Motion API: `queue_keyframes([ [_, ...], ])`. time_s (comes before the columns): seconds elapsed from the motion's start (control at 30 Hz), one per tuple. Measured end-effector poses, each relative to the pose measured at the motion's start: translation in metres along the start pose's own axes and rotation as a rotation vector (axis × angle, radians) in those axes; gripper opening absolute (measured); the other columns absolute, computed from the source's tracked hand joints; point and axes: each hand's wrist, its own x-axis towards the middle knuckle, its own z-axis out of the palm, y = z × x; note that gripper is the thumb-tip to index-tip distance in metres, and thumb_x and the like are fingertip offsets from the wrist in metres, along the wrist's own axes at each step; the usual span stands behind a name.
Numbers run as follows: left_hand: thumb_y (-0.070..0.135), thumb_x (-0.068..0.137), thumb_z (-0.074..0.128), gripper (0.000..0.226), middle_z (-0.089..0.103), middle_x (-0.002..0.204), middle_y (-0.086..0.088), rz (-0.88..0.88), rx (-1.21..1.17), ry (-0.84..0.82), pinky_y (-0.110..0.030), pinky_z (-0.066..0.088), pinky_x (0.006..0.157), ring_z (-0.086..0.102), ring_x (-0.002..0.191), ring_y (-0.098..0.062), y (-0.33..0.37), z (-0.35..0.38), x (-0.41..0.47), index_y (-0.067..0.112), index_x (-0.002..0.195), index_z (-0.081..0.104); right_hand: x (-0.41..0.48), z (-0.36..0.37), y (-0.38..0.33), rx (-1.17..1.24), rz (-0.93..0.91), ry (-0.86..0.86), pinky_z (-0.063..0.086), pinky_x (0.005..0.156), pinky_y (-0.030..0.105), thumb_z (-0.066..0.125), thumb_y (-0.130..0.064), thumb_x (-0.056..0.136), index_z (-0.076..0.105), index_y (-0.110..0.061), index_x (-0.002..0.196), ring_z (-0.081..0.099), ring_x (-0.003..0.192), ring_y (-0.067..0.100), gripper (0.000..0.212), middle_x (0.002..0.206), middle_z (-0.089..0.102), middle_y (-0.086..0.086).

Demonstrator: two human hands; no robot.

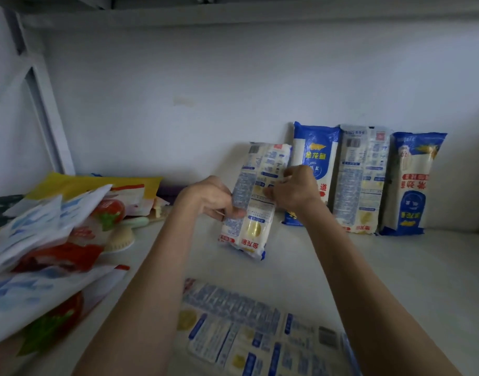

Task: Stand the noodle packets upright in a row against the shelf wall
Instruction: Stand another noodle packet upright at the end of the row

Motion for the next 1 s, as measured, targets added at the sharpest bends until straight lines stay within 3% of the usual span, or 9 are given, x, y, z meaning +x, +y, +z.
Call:
queue_keyframes([
  [0.17,-0.005,0.068,0.084,0.035,0.074,0.089,-0.008,0.065,-0.075,0.042,-0.031,0.060,0.077,0.070,0.081,-0.017,-0.006,0.018,0.019,-0.004,0.101,0.073,0.013,-0.004,0.009,-0.038,-0.054,0.002,0.057,0.078,0.032,0.075,-0.002,0.078,0.057,-0.012,0.107,0.063,0.092,0.019,0.035,0.100,0.063,0.002],
  [0.27,-0.002,0.062,0.088,0.036,0.076,0.094,-0.011,0.092,-0.123,0.120,-0.032,0.062,0.071,0.072,0.080,-0.018,-0.008,0.025,0.026,-0.004,0.095,0.074,0.017,-0.007,0.015,0.006,-0.051,0.018,0.056,0.083,0.034,0.075,-0.002,0.078,0.056,-0.009,0.117,0.059,0.094,0.017,0.044,0.103,0.060,0.001],
  [0.37,0.006,0.053,0.094,0.032,0.077,0.089,-0.009,0.093,-0.160,0.219,-0.039,0.062,0.076,0.073,0.082,-0.021,-0.013,0.038,0.035,0.006,0.078,0.074,0.022,-0.003,0.023,0.011,-0.116,0.090,0.056,0.083,0.034,0.076,-0.002,0.078,0.058,-0.010,0.121,0.063,0.093,0.017,0.048,0.106,0.068,0.005],
  [0.43,0.013,0.049,0.097,0.034,0.076,0.084,-0.006,0.095,-0.199,0.307,-0.037,0.061,0.077,0.073,0.080,-0.018,-0.017,0.045,0.040,0.011,0.070,0.070,0.025,0.005,0.028,0.029,-0.166,0.139,0.057,0.078,0.031,0.073,-0.002,0.080,0.060,-0.012,0.121,0.063,0.090,0.015,0.044,0.108,0.070,0.005],
  [0.53,0.021,0.050,0.097,0.038,0.074,0.083,-0.002,0.118,-0.159,0.426,-0.029,0.059,0.071,0.069,0.075,-0.015,-0.019,0.053,0.043,0.011,0.073,0.068,0.028,0.018,0.035,-0.015,-0.241,0.148,0.046,0.062,0.013,0.063,0.001,0.086,0.062,-0.014,0.120,0.063,0.089,0.010,0.037,0.109,0.072,0.001],
  [0.63,0.019,0.053,0.096,0.036,0.075,0.087,-0.003,0.160,-0.155,0.474,-0.032,0.060,0.071,0.071,0.077,-0.016,-0.020,0.058,0.049,0.013,0.075,0.068,0.034,0.019,0.040,-0.053,-0.243,0.139,0.042,0.059,0.009,0.060,0.004,0.085,0.061,-0.014,0.122,0.063,0.092,0.011,0.041,0.113,0.071,0.002],
  [0.8,0.021,0.065,0.090,0.029,0.073,0.087,0.002,0.237,-0.113,0.551,-0.025,0.058,0.060,0.070,0.076,-0.014,-0.027,0.068,0.058,0.015,0.082,0.067,0.035,0.023,0.049,-0.150,-0.183,0.134,0.054,0.080,0.028,0.074,-0.004,0.078,0.060,-0.012,0.125,0.067,0.106,0.023,0.049,0.117,0.070,0.005],
  [0.87,0.021,0.069,0.088,0.027,0.073,0.087,0.003,0.275,-0.103,0.570,-0.023,0.056,0.057,0.069,0.075,-0.013,-0.030,0.071,0.060,0.015,0.086,0.068,0.037,0.024,0.050,-0.211,-0.132,0.172,0.054,0.078,0.030,0.076,-0.009,0.077,0.063,-0.011,0.119,0.068,0.102,0.025,0.044,0.113,0.071,0.007],
  [1.0,0.027,0.071,0.081,0.027,0.070,0.089,0.000,0.324,-0.083,0.623,-0.042,0.057,0.069,0.067,0.080,-0.018,-0.040,0.072,0.065,0.015,0.089,0.063,0.034,0.030,0.054,-0.375,0.022,0.066,0.058,0.078,0.040,0.079,-0.013,0.075,0.060,-0.008,0.109,0.066,0.097,0.033,0.040,0.108,0.066,0.013],
])
